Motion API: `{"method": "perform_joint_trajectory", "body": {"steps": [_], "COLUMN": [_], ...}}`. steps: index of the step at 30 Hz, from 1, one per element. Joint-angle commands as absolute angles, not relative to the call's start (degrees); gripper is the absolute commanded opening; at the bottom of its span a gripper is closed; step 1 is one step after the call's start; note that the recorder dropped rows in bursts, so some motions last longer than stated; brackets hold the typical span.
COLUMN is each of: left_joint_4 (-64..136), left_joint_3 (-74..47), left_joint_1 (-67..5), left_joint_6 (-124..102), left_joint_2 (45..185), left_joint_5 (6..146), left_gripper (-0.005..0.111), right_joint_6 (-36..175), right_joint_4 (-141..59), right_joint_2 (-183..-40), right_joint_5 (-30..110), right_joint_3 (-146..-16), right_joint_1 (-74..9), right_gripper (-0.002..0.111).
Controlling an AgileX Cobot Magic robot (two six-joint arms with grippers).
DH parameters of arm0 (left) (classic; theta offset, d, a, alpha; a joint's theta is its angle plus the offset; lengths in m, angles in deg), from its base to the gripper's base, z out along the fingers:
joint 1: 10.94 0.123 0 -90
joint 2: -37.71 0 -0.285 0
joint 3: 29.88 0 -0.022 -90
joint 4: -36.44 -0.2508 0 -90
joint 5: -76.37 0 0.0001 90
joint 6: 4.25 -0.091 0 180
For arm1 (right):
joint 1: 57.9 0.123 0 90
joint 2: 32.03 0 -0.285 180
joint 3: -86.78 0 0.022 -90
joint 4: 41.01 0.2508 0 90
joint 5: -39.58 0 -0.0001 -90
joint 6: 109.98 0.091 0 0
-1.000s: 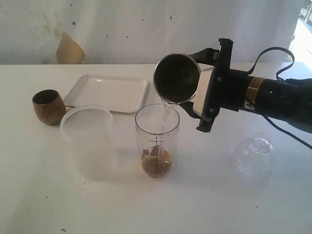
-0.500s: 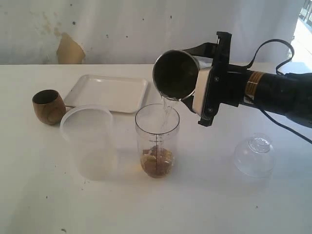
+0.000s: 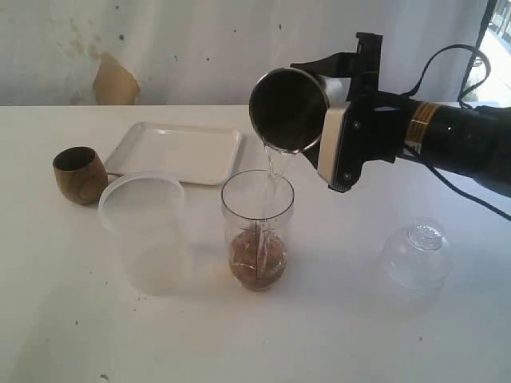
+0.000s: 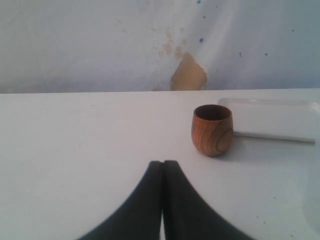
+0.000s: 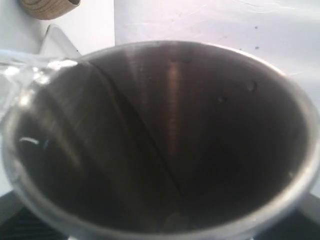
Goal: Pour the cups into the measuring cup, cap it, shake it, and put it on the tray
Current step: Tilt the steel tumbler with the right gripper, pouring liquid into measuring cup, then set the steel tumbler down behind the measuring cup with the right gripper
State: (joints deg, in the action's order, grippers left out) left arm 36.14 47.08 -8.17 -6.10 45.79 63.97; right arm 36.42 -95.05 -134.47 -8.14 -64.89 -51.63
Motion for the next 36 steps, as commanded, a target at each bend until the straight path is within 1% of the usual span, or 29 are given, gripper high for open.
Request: {"method": "perform_joint_trajectory", "body": {"steps": [1, 7, 12, 19, 24, 25, 27, 30, 36], "left_joint_4": [36.0, 36.0, 36.0, 36.0, 36.0, 36.0, 36.0, 36.0, 36.0], "left_joint_3": [47.3, 47.3, 47.3, 47.3, 47.3, 47.3, 47.3, 47.3, 47.3], "left_joint_1": [-8.1, -8.1, -8.1, -8.1, -8.1, -8.1, -8.1, -8.1, -8.1], "left_joint_6": [-5.8, -5.8, -5.8, -5.8, -5.8, -5.8, -5.8, -5.8, -5.8], "left_joint_2": [45.5, 45.5, 45.5, 45.5, 45.5, 45.5, 45.5, 45.5, 45.5], "left_joint_5": [64.4, 64.4, 64.4, 64.4, 64.4, 64.4, 64.4, 64.4, 64.4], "left_gripper": [0.0, 0.0, 0.0, 0.0, 0.0, 0.0, 0.0, 0.0, 0.0], "right_joint_6": [34.0, 31.3, 33.1, 50.2, 70.0, 74.3, 79.6, 86.4, 93.1], "right_joint_4": [-93.2, -93.2, -91.4, -91.0, -88.8, -81.7, -74.4, -75.5, -77.3], "right_joint_2": [-133.7, -133.7, -133.7, -133.7, -136.1, -137.5, -141.1, -148.6, -162.5], "right_joint_5": [-9.3, -9.2, -9.4, -9.5, -10.1, -9.4, -9.6, -10.3, -10.5], "right_joint_3": [-65.3, -65.3, -65.3, -65.5, -66.4, -67.0, -68.6, -73.8, -86.0], "right_joint_1": [-51.6, -51.6, -51.6, -51.6, -51.6, -51.6, -51.6, -51.6, -51.9], "right_gripper": [0.0, 0.0, 0.0, 0.0, 0.0, 0.0, 0.0, 0.0, 0.0]}}
